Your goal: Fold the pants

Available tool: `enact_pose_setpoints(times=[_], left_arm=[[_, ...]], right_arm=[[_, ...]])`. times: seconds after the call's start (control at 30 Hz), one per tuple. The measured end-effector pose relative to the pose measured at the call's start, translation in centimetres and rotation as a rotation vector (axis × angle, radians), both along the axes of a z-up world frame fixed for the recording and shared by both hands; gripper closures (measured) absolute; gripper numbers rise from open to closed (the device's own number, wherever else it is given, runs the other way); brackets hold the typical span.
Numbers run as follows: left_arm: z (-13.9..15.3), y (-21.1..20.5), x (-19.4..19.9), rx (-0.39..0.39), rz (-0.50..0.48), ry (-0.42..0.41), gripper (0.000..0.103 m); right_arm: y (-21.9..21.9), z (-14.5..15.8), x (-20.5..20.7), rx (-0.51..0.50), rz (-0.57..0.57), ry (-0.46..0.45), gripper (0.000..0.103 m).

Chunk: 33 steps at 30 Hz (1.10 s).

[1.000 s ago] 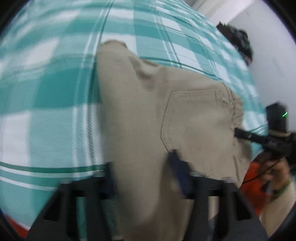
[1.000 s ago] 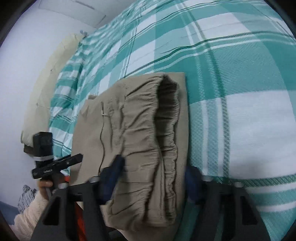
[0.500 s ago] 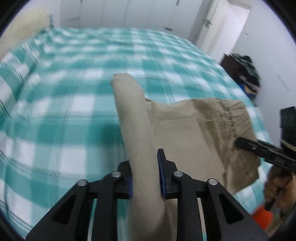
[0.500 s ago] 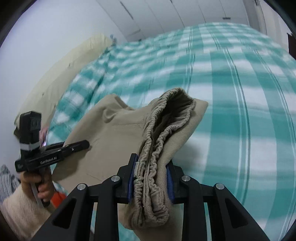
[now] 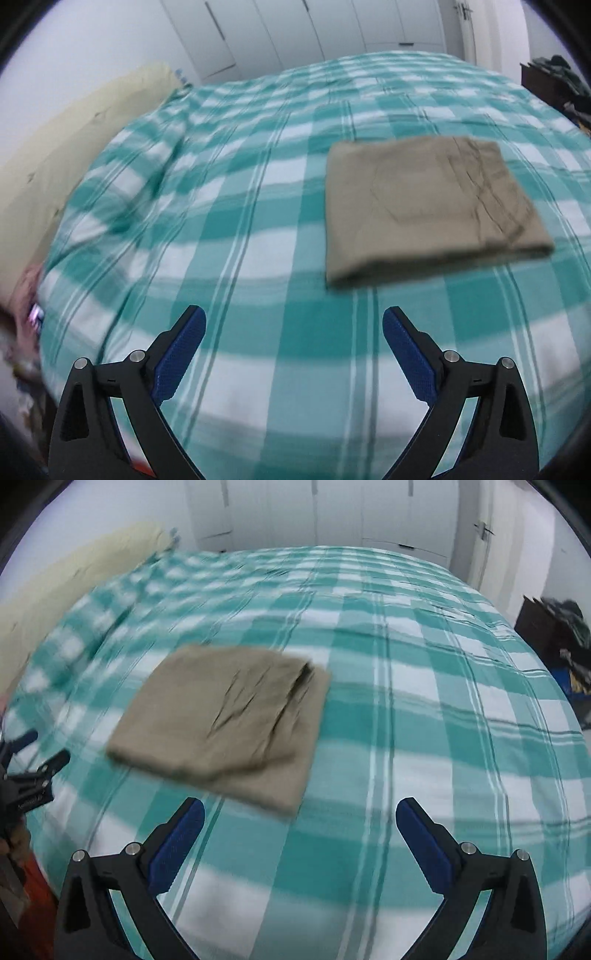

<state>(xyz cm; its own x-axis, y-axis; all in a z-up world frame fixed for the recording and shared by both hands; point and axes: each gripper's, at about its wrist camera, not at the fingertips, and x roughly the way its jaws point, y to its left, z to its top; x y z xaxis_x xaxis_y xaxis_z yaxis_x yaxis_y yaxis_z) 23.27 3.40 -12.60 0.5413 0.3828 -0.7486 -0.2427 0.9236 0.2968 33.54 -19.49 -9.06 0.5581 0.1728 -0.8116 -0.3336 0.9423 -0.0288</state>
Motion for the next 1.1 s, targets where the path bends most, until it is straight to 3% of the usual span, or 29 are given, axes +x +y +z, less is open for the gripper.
enact_pose_setpoints(times=[0.17, 0.3, 0.43, 0.63, 1.1], left_arm=[[3.1, -0.7, -5.1, -0.186, -0.037, 0.025, 0.005], [4.7, -0.8, -8.7, -0.259, -0.05, 0.055, 0.005], [5.5, -1.3, -11.7, -0.23, -0.057, 0.042, 0.005], [6.9, -1.5, -14.1, -0.247, -0.061, 0.009, 0.005], [7.7, -2.8, -14.6, -0.213, -0.088, -0.018, 0.005]], right_arm=[[2.1, 0.3, -8.0, 0.0, 0.039, -0.001, 0.001], [3.6, 2.4, -12.9, 0.028, 0.047, -0.013, 0.001], [5.1, 4.2, -16.8, 0.013, 0.068, -0.005, 0.001], [5.9, 5.0, -20.5, 0.004, 0.065, 0.018, 0.001], [5.5, 6.1, -22.0, -0.029, 0.032, -0.018, 0.001]])
